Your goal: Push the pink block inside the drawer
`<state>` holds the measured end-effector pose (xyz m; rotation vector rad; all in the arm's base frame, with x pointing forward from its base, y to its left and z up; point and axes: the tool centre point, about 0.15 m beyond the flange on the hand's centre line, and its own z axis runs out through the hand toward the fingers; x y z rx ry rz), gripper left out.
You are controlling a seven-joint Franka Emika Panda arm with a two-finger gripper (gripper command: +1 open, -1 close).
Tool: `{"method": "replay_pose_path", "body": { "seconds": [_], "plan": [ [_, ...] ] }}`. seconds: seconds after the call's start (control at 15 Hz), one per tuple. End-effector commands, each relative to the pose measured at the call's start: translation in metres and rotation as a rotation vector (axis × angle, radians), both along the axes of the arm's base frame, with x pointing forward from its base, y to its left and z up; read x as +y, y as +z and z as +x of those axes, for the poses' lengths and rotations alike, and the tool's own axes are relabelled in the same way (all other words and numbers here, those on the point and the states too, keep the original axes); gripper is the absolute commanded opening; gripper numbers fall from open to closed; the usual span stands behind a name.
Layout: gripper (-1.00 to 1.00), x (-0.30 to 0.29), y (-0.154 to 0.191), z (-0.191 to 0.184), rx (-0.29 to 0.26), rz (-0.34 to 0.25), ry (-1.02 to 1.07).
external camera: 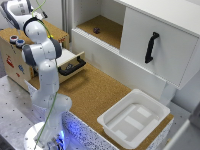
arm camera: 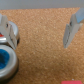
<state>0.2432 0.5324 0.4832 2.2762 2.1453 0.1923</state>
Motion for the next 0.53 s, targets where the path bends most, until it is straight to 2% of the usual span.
{"method": "replay_pose_path", "body": {
  "seconds": [0.0, 0.2, 0.47],
  "plan": [
    [-1.0, -0.018, -0.001, 0.049, 0.073, 0.009, 0.027],
    [-1.0, -0.034, -0.008, 0.055, 0.091, 0.006, 0.049],
    [-1.0, -0.045, -0.012, 0.038, 0.112, 0.002, 0.116]
  ]
}}
